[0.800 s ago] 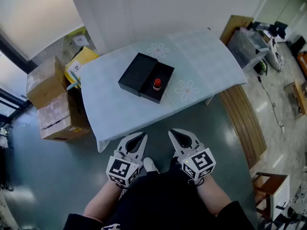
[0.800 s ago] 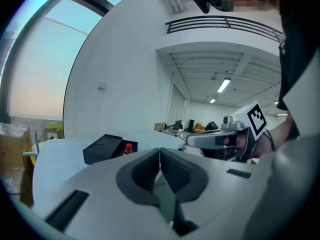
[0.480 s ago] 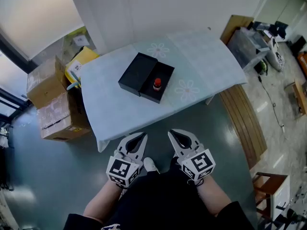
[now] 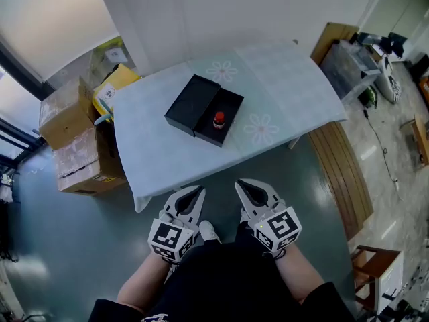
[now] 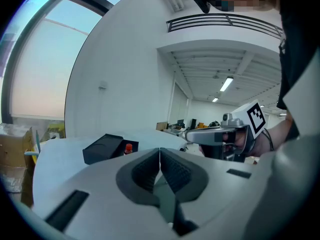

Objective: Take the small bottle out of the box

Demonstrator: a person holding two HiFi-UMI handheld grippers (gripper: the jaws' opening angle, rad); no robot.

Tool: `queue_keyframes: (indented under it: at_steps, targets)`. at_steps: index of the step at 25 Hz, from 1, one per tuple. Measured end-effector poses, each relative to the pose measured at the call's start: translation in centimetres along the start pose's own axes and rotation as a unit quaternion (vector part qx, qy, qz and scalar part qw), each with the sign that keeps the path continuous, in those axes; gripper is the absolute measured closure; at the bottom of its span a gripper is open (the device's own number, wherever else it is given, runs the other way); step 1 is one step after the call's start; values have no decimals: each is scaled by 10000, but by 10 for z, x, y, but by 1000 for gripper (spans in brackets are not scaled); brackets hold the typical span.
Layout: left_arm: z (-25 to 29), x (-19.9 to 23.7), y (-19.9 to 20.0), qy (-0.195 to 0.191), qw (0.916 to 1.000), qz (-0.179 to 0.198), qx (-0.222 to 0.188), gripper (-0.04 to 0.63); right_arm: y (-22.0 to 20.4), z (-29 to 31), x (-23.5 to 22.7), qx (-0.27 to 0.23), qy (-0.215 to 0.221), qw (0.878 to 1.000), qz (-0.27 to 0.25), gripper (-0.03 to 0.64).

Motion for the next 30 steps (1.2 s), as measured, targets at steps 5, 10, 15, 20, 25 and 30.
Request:
queue_keyframes:
  at_steps: [5,10,15,20,25,30]
  targets:
    - [16,-5,2,110,9999,-5,-20,566,6,3,-19,-21,114,9999,-34,594]
    - [35,-9,6,248,9997,-6,-29,566,11,6,-43,-13,241,9997,0,594]
    - [52,-10,8,433,9991,-16,-38,567,14,13,-63,5,430,9991,3,594]
    - [72,-9,9,628,9980,-15,-52,567,16,22,-85,18,653,9979,7,594]
    - [90,-9,10,832,9965,-16,-66,566,17,29,-106,47,865,9962,9,594]
    - [111,-11,8,1027,9947,-37,-72,566,16,36,-127,89,1088,9940,33,594]
Point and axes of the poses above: the fingertips, and each gripper's own axes: z forward along the fingers, x to its left, y out of its top, the point moved 4 cm from there along -z, backward along the fingers, and after that the axes turned 9 degrees about -x, right-handed, at the moved point
